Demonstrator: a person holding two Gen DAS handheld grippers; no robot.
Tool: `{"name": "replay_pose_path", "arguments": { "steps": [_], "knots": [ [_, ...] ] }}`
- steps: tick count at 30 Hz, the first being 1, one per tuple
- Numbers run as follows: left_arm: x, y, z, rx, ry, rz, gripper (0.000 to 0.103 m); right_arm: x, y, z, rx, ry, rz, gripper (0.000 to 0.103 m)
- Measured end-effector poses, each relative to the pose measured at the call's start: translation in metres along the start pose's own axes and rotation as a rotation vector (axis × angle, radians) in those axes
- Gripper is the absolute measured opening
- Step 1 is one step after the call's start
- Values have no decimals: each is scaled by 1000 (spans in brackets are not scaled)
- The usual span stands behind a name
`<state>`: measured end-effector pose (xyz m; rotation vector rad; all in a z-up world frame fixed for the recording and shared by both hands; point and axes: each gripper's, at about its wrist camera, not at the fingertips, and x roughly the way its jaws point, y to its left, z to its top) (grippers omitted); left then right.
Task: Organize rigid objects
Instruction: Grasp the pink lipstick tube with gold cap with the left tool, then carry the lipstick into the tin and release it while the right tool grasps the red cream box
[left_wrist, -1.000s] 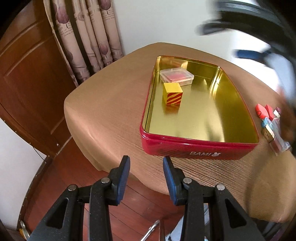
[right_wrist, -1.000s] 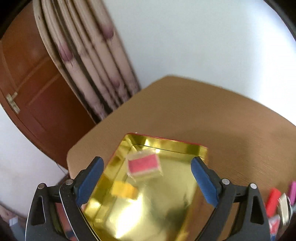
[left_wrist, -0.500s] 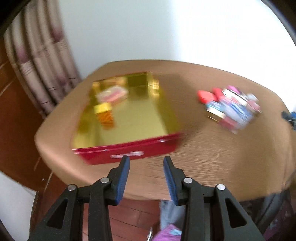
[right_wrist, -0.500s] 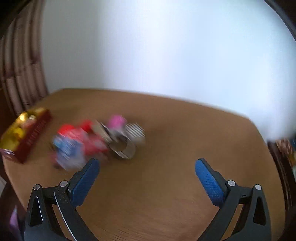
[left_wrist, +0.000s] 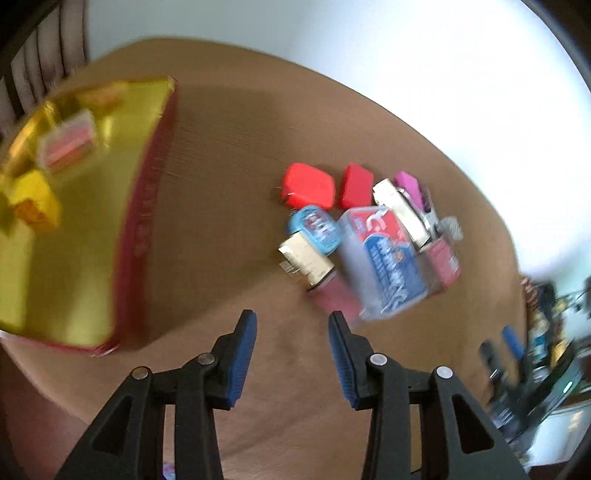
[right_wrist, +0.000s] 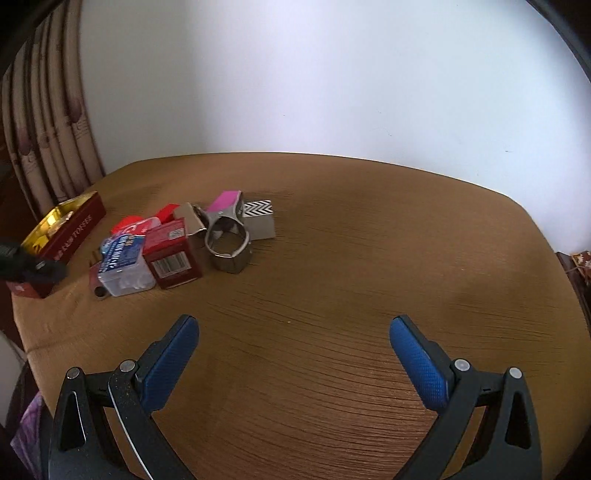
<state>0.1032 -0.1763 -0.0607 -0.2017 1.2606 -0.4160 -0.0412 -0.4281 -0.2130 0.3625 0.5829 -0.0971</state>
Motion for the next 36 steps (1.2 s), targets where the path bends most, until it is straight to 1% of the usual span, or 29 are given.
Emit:
{"name": "replay_pose_path", "arguments": {
  "steps": [3,5,7,8,10,13,16,18,19,20,21,22,23,26,32,36],
  "knots": [
    [15,-1,13,-42,46,-19,41,-1,-4,1,19,-5,29,103],
    [20,-4,17,-53,56,-28,41,0,-5,1,29,-1,53,103],
    [26,-5,21,-62,69,-7,41,-1,-6,0,35,-4,64,103],
    [30,-5,23,-69,72,-5,43,-1,-5,1,33,-5,74,103],
    [35,-4,26,-90,80,-20,44,0,-4,0,28,-3,91,103],
    [41,-6,32,-108,76,-1,46,2,-4,0,25,1,105,103],
    [44,-14,34,-84,85,37,49,3,-3,0,27,7,118,103],
    [44,-16,32,-80,68,55,49,4,-2,0,28,9,122,103],
    [43,-15,30,-88,49,61,48,4,-2,0,29,9,123,103],
    [43,-16,28,-90,37,76,39,5,-2,0,30,9,126,103],
    [40,-16,25,-85,23,106,33,5,-3,0,32,10,126,103],
    [40,-15,22,-86,16,130,24,5,-3,0,34,11,126,103],
    [39,-12,20,-92,14,137,20,5,-3,0,37,12,127,103],
    [33,-1,17,-104,1,113,20,5,-4,0,38,11,127,103],
    [22,6,2,-61,-16,90,20,7,-3,2,27,21,123,103],
    [18,11,-11,-56,-20,66,20,7,10,9,-31,17,164,103]
  ]
}}
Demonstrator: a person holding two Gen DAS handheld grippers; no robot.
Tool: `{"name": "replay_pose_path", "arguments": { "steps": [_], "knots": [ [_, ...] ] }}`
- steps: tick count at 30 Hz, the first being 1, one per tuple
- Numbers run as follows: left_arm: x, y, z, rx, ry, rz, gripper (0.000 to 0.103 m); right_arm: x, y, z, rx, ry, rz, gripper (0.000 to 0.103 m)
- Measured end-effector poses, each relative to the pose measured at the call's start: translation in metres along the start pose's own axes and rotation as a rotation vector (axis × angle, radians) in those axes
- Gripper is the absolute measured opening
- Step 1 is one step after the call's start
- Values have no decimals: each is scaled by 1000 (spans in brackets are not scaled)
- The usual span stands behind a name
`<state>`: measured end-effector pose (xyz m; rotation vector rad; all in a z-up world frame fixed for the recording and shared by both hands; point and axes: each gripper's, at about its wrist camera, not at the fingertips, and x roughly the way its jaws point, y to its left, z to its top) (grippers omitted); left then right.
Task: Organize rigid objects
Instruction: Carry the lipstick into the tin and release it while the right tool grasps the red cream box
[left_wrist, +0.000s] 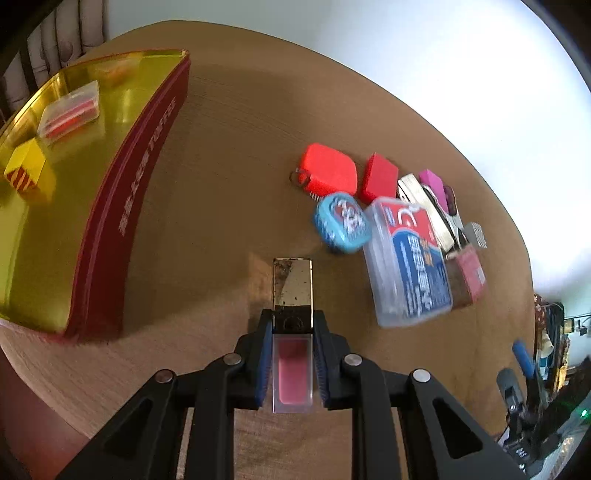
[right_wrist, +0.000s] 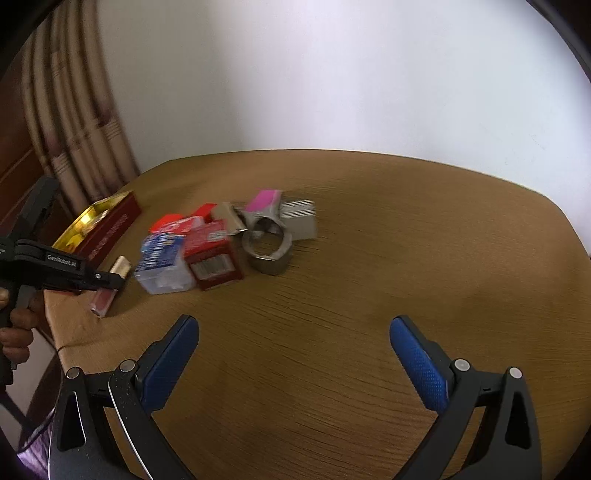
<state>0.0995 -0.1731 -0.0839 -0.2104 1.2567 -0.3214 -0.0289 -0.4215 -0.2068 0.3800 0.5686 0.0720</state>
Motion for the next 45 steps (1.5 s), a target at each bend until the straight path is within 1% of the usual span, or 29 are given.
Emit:
{"name": "replay_pose_path", "arguments": {
  "steps": [5,6,10,13,15,16,17,19,21,25,26,27,28,29,31,34,37,41,45],
  "knots": [
    [-6,8,-9,-10,-3,-11,20,10,28,29,-68,-27,106,103],
    [-8,11,-10,-14,-1,-17,20,13,32,33,-86,-28,116,103],
    [-12,16,-11,-20,3,-26,20,36,52,49,-193,1,131,101],
    [-14,17,-12,-18,4,-29,20,49,61,56,-235,21,132,101],
    [-10,13,-10,-14,4,-27,20,56,66,60,-270,33,116,96],
    [-10,13,-10,-14,5,-28,20,60,69,61,-286,49,112,85],
    [-10,13,-10,-15,7,-29,20,65,70,62,-297,67,113,72],
    [-8,12,-8,-14,10,-27,20,74,71,62,-318,105,97,60],
    [-6,10,-7,-14,11,-28,20,80,70,62,-320,128,103,60],
    [-5,9,-7,-11,11,-25,20,84,70,66,-321,140,116,60],
    [-5,8,-7,-8,10,-24,20,86,69,67,-314,146,125,58],
    [-5,8,-7,-6,9,-24,20,88,69,68,-309,156,126,53],
    [-5,8,-7,-4,8,-24,20,88,68,69,-307,160,120,41],
    [-4,8,-7,1,6,-24,20,89,69,69,-309,169,108,42],
    [-5,8,-7,3,-1,-26,20,83,69,68,-304,157,113,41],
    [-7,7,-8,13,-5,-31,20,65,66,67,-281,118,108,41],
    [-15,6,-7,21,-16,-47,20,39,60,67,-241,69,117,41],
    [-34,8,-2,12,-36,-74,20,12,55,69,-197,30,135,41],
    [-65,16,7,0,-87,-84,20,-8,50,71,-144,3,167,42]
  ]
}}
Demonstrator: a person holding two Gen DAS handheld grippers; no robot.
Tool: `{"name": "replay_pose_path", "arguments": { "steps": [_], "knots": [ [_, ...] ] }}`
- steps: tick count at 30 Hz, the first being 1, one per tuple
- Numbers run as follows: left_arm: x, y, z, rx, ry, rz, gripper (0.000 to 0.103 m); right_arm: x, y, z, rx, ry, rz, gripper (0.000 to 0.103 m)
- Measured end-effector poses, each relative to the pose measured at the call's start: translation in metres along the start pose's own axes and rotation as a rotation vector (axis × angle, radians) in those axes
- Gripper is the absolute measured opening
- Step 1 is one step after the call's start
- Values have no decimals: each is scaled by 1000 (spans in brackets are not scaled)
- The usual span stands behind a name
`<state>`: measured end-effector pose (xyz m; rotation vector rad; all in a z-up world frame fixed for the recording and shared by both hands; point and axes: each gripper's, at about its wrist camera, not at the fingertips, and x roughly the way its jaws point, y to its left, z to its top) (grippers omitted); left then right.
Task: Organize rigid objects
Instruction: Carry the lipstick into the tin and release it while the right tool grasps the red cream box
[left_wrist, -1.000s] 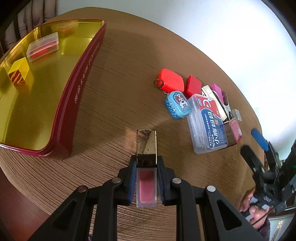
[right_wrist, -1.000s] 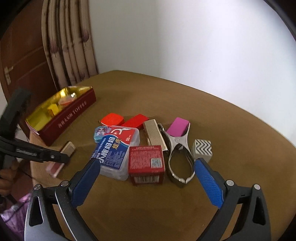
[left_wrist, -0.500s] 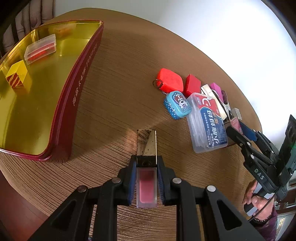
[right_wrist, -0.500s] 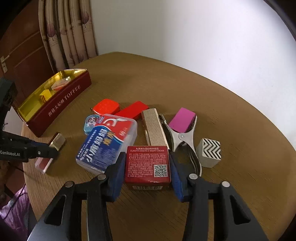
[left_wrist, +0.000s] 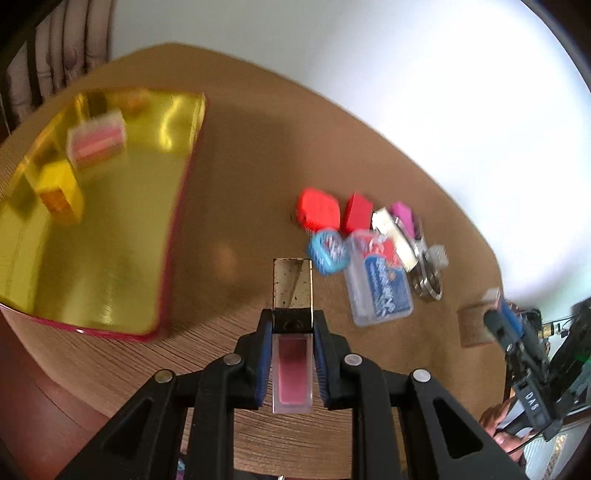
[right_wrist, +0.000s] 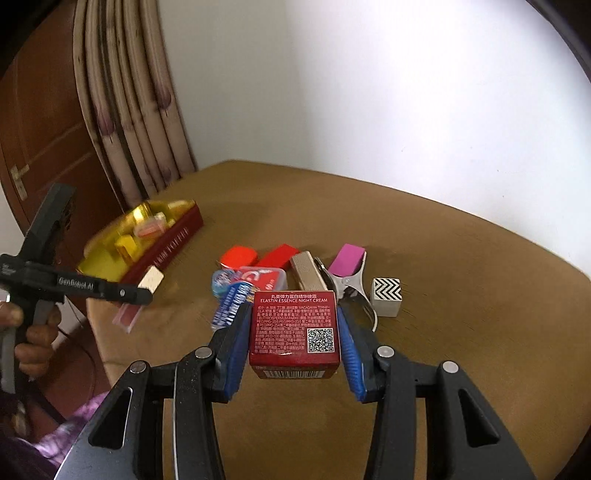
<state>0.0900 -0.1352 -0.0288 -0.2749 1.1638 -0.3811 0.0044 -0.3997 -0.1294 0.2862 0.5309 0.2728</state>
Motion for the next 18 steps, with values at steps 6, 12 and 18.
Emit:
{"name": "replay_pose_path", "arguments": {
  "steps": [6,12,18],
  "knots": [
    [-53,31,31,-17,-93,75,20,-10,8,0,24,-17,14,42],
    [-56,74,88,-29,-125,233,20,-4,19,0,36,-12,45,42],
    [-9,94,139,-36,-95,282,20,3,25,1,45,1,64,42]
  ]
}}
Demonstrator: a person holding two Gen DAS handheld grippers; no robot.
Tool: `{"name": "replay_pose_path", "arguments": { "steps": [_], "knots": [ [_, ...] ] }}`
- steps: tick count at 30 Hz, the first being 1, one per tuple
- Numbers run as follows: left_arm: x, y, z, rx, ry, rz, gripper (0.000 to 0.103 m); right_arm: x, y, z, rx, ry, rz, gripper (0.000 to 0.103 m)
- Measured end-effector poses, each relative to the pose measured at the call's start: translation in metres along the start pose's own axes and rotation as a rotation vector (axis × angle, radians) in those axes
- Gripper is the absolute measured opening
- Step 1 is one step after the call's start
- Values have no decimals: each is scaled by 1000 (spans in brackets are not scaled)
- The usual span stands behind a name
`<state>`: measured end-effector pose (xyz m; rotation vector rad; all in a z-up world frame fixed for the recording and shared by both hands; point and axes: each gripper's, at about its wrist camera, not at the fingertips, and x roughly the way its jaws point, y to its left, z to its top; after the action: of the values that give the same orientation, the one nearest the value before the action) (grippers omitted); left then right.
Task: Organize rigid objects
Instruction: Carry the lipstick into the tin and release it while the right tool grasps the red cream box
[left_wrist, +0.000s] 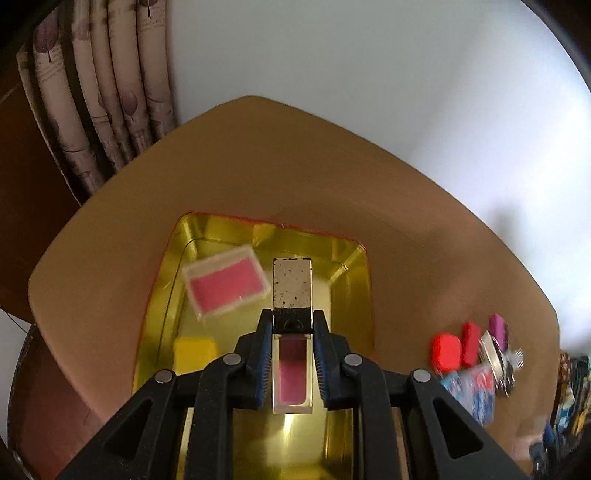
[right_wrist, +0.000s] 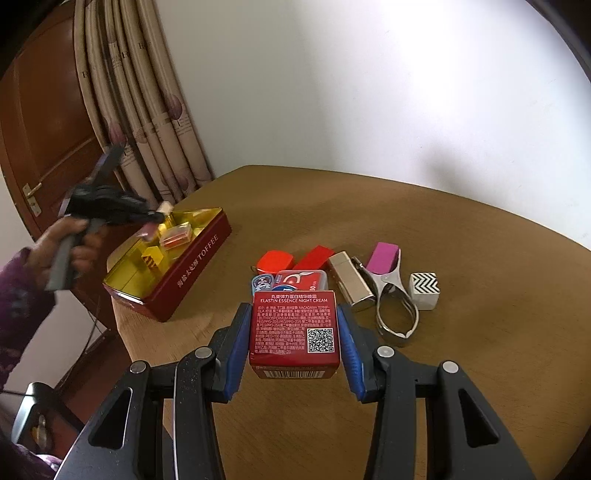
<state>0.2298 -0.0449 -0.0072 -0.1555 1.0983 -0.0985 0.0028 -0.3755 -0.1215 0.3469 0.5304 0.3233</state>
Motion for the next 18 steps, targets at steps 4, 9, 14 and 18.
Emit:
{"name": "replay_pose_path", "arguments": {
  "steps": [4,9,14,18],
  "knots": [
    [37,-9,11,15,30,17,20,3,-1,2,4,8,-6,42],
    [63,-16,19,16,42,10,20,9,-4,5,17,20,-4,42],
    [77,-27,19,78,72,44,21,14,0,6,23,32,4,42],
    [70,-35,16,124,50,48,22,16,5,7,17,34,11,42]
  ]
}}
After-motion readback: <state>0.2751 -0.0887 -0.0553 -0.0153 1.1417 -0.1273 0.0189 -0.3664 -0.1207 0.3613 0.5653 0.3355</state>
